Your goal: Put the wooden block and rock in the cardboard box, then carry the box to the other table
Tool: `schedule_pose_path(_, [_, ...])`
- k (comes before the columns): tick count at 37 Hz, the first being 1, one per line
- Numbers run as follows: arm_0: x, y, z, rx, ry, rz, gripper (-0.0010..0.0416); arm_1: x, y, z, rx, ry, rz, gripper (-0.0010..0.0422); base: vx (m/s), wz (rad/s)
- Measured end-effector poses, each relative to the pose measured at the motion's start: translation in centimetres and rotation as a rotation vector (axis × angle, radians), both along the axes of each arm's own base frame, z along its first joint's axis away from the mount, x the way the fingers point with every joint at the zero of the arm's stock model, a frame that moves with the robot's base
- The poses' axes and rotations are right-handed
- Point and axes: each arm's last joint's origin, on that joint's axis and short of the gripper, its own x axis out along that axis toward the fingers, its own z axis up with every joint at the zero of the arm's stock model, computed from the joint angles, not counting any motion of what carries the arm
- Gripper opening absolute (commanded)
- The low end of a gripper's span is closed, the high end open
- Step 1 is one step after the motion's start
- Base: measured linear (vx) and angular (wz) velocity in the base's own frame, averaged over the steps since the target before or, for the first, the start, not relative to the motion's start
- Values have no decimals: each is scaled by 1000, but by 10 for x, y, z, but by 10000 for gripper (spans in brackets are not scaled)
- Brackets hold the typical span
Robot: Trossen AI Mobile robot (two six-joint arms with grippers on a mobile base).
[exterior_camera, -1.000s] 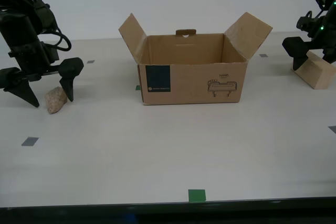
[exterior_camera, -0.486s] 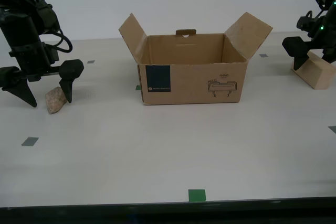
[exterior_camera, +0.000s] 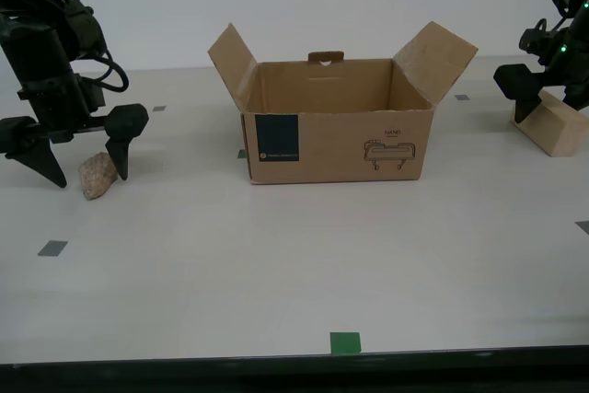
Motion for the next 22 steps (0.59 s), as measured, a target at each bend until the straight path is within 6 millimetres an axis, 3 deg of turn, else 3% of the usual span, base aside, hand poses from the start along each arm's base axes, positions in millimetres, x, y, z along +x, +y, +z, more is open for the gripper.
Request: schedule_pose_path(22, [0,1,0,0,1,2,310,3,0,0,-2,-34,18,398,0,0])
